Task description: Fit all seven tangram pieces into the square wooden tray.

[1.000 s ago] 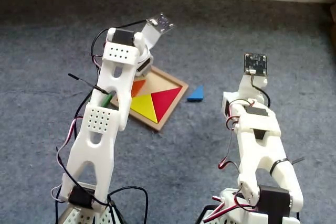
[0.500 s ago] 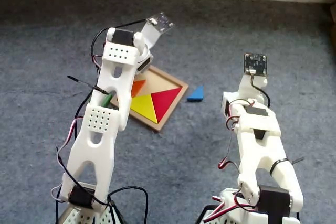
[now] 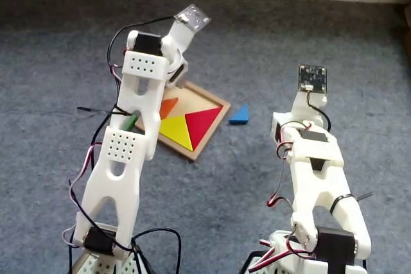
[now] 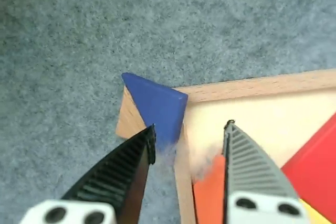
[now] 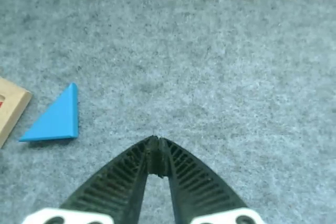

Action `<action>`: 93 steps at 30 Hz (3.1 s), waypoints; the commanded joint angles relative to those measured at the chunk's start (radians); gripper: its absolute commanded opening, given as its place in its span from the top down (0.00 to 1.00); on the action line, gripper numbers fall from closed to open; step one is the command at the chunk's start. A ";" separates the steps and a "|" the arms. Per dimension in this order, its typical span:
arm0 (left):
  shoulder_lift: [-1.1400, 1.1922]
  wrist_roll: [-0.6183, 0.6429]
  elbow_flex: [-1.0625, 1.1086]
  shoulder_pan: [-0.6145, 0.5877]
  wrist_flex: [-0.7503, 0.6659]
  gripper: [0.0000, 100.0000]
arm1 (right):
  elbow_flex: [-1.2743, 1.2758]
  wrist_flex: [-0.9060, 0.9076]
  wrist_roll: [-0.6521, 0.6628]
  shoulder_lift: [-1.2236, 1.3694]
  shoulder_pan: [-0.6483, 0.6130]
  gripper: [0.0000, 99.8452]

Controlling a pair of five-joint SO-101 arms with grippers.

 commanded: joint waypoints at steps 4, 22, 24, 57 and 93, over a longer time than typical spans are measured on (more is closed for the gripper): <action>-0.030 0.249 -0.039 -0.013 -0.037 0.76 | -0.001 -0.027 -0.002 -0.045 -0.001 0.99; 0.111 0.278 -0.036 -0.076 -0.199 0.81 | -0.001 -0.027 -0.002 -0.045 -0.001 0.99; 0.111 0.276 -0.038 -0.077 -0.203 0.86 | -0.001 -0.027 -0.002 -0.045 -0.001 0.99; -0.024 0.261 -0.044 -0.197 -0.183 0.73 | -0.001 -0.027 -0.002 -0.045 -0.001 0.99; -0.759 -0.133 0.880 -0.395 0.048 0.73 | -0.001 -0.024 -0.002 -0.044 -0.007 0.98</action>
